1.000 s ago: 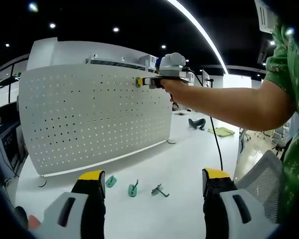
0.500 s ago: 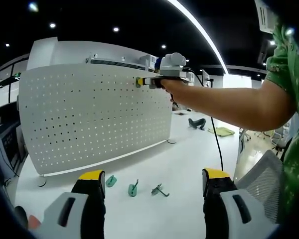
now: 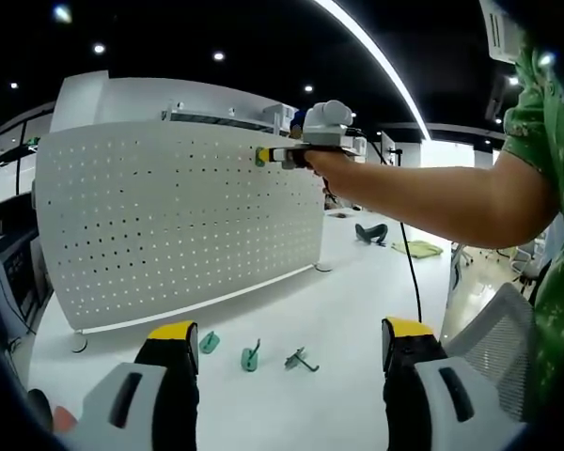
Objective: Insert the hook assembly into the mounting plate slot until the hook locks in place.
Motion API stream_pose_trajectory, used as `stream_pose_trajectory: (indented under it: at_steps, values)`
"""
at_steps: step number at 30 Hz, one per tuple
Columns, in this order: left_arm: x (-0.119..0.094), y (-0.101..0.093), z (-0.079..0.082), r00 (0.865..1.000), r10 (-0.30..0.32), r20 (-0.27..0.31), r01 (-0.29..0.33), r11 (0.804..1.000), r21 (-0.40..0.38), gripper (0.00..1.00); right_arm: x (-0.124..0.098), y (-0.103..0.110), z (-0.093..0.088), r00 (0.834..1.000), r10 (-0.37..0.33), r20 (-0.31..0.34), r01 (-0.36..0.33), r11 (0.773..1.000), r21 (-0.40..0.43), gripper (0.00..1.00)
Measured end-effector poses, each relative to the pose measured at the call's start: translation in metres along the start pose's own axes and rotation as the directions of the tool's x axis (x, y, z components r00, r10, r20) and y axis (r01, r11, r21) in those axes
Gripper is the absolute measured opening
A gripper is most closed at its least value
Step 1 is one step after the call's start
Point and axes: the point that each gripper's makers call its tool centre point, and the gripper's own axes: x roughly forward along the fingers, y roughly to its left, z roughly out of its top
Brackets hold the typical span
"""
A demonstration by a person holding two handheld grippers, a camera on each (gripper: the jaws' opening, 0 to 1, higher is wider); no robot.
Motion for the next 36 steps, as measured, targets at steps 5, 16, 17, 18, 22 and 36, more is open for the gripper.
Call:
stream_pose_trajectory:
  at_steps: [5,16,17,18,22,36]
  values:
    - [0.0,-0.001,0.0,1.0,-0.001,-0.001,0.001,1.0,0.002,0.82,-0.002,-0.001,-0.001,1.0,0.001,-0.003,-0.001,1.0,-0.002,0.15]
    - [0.0,-0.002,0.001,1.0,-0.004,0.001,0.004,1.0,0.006,0.82,-0.006,0.0,-0.002,1.0,0.013,0.001,-0.013,1.0,0.002,0.23]
    - [0.0,-0.002,0.001,1.0,-0.004,0.001,0.004,1.0,0.006,0.82,-0.006,0.0,-0.002,1.0,0.013,0.001,-0.013,1.0,0.002,0.23]
    - [0.0,-0.002,0.001,1.0,-0.004,0.0,0.004,1.0,0.006,0.82,-0.007,0.0,-0.003,1.0,0.014,-0.002,-0.014,1.0,0.004,0.23]
    - [-0.001,-0.003,0.002,1.0,-0.004,0.002,0.004,1.0,0.009,0.82,-0.01,0.0,-0.003,1.0,0.016,-0.002,-0.016,1.0,0.005,0.24]
    - [-0.003,-0.006,0.005,1.0,-0.007,0.008,0.007,1.0,0.017,0.82,-0.021,-0.004,-0.002,1.0,0.012,-0.003,-0.012,1.0,-0.003,0.25]
